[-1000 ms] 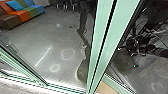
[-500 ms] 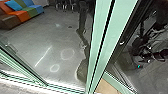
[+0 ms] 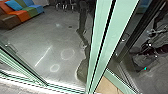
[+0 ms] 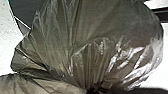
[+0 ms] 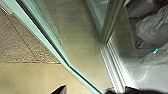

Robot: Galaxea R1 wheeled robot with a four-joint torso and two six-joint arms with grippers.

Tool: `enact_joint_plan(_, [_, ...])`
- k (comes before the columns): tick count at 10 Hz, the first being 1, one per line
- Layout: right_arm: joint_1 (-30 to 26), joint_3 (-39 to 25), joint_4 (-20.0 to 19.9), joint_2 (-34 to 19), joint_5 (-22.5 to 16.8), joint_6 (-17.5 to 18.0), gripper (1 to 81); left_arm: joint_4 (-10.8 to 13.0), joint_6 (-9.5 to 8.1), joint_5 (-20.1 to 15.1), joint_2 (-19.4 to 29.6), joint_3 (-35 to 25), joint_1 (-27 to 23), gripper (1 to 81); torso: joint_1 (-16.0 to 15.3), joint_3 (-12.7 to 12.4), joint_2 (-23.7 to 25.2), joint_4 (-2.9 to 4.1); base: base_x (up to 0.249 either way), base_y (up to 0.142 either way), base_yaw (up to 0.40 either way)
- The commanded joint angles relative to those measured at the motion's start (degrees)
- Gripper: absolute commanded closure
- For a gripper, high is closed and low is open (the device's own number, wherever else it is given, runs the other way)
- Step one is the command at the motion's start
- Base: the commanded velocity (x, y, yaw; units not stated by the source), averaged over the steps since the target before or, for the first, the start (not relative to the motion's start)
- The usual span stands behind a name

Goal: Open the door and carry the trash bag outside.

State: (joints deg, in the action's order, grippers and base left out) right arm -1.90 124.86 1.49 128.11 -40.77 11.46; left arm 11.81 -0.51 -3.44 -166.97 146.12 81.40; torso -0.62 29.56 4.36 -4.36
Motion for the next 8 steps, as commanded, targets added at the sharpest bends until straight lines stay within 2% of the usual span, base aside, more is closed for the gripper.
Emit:
enact_joint_plan(1, [-8.77,-5.5,23.08,-5.55,-1.07,5.31,1.0,-0.47,-0.19,-4.74,-0.03,-0.66,0.3,81.1,0.0,0.0,0.0,0.0,0.0,0.0,0.0])
enact_joint_plan(3, [-8.59,-10.16,34.26,-8.19,-1.25,8.66,1.0,-0.47,-0.19,-4.74,-0.73,-0.66,-0.05,81.1,0.0,0.0,0.0,0.0,0.0,0.0,0.0])
enact_joint_plan(5, [-6.4,-10.78,40.86,-9.07,-1.69,9.2,1.0,-0.47,-0.19,-4.82,-1.08,-0.66,-0.05,81.1,-0.02,0.0,0.0,0.0,0.0,0.0,0.0])
enact_joint_plan(8, [-3.68,-14.3,57.57,-12.59,-2.13,9.28,1.0,-0.39,-0.19,-4.82,-1.26,-0.66,-0.23,81.1,-0.02,0.0,0.0,0.0,0.0,0.0,0.0])
